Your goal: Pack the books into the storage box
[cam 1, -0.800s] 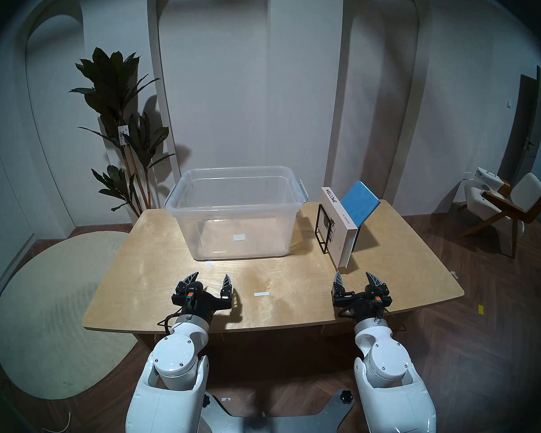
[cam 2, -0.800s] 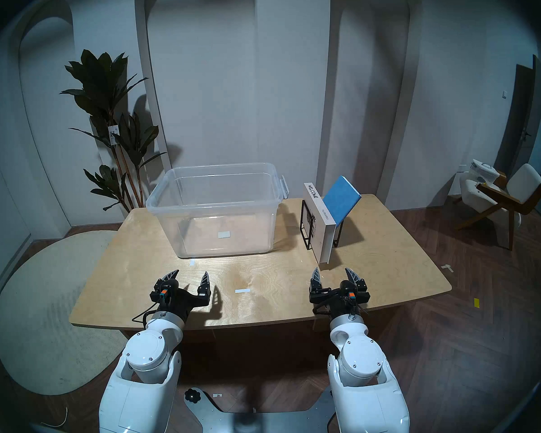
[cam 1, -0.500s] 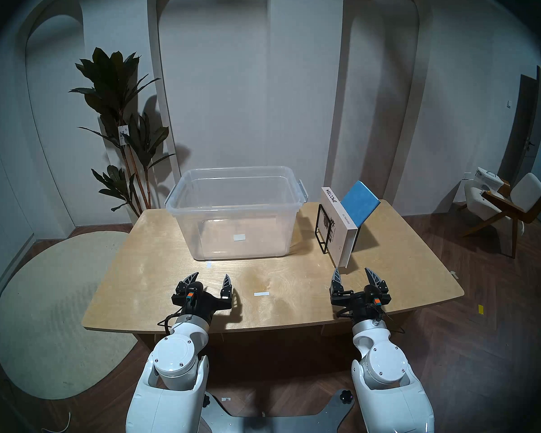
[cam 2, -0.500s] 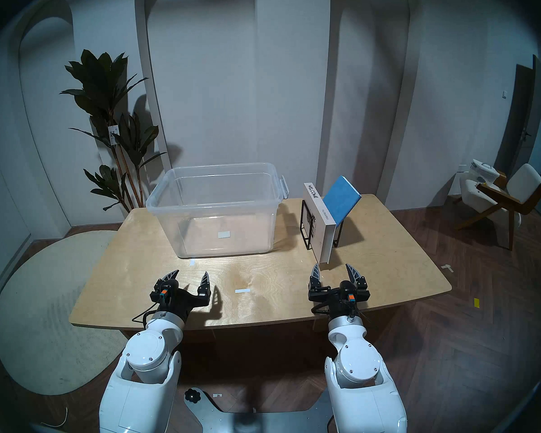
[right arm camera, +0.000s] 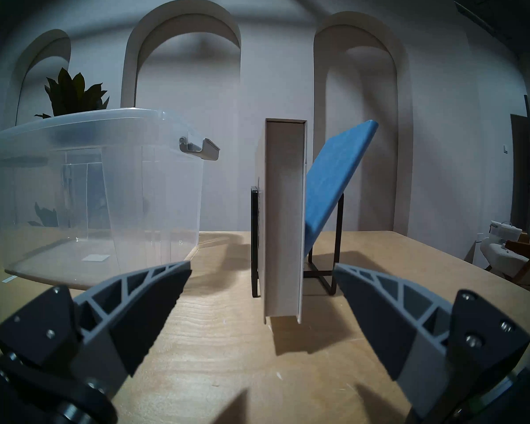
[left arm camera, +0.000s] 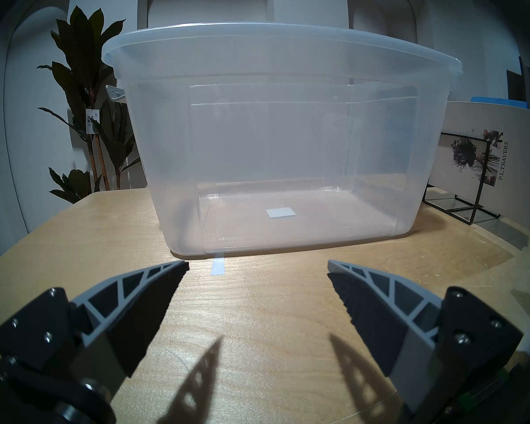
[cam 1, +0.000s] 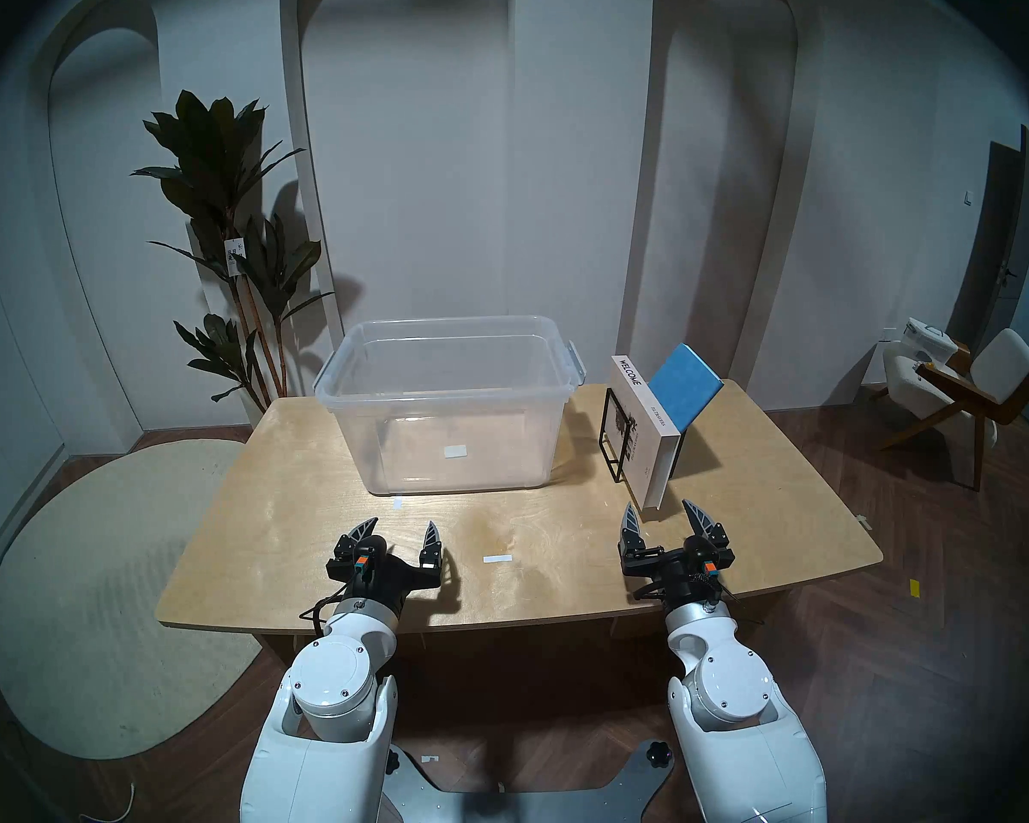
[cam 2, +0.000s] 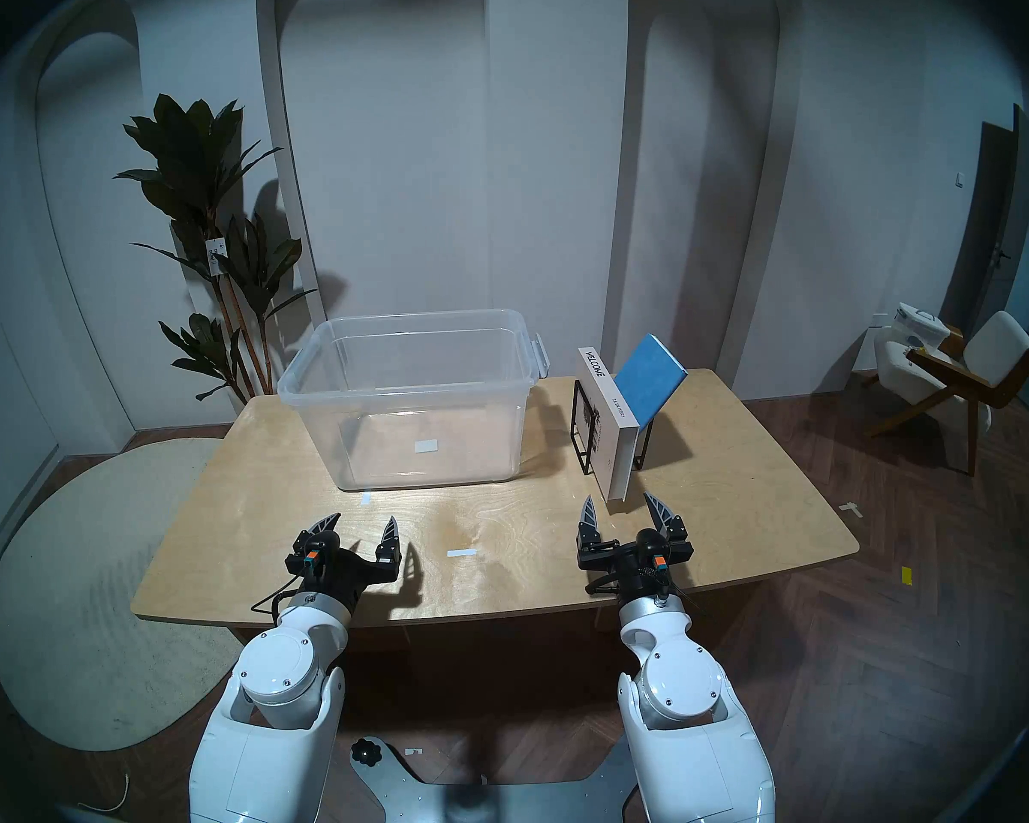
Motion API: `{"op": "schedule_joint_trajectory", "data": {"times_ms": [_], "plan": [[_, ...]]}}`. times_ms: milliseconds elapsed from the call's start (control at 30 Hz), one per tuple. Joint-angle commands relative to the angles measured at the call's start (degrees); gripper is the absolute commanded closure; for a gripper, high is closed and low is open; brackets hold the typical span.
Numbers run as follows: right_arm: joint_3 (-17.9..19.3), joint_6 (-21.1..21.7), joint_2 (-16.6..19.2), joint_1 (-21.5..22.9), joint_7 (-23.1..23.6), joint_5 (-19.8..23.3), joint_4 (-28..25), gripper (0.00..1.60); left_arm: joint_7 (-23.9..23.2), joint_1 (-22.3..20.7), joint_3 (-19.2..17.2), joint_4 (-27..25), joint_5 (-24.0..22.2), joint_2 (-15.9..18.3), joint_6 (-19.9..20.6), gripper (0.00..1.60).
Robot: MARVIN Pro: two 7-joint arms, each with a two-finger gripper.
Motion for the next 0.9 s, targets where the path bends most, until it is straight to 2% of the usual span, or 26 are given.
{"op": "schedule_joint_trajectory", "data": {"times_ms": [0,667,867], "plan": [[0.32,-1.04,-0.16,1.74,-0.54,-0.21,-0.98,0.00,0.05,-0.31,0.03,-1.14,-0.07,-0.15,-0.23,0.00],[1.78,-1.56,0.09,2.14,-2.03,0.79,-2.98,0.00,-0.34,-0.32,-0.27,-1.13,0.29,-0.57,-0.26,0.00],[2.74,-1.14,0.96,1.61,-1.14,2.85,-6.34,0.00,-0.51,-0.34,-0.41,-1.11,0.45,-0.75,-0.27,0.00]]}}
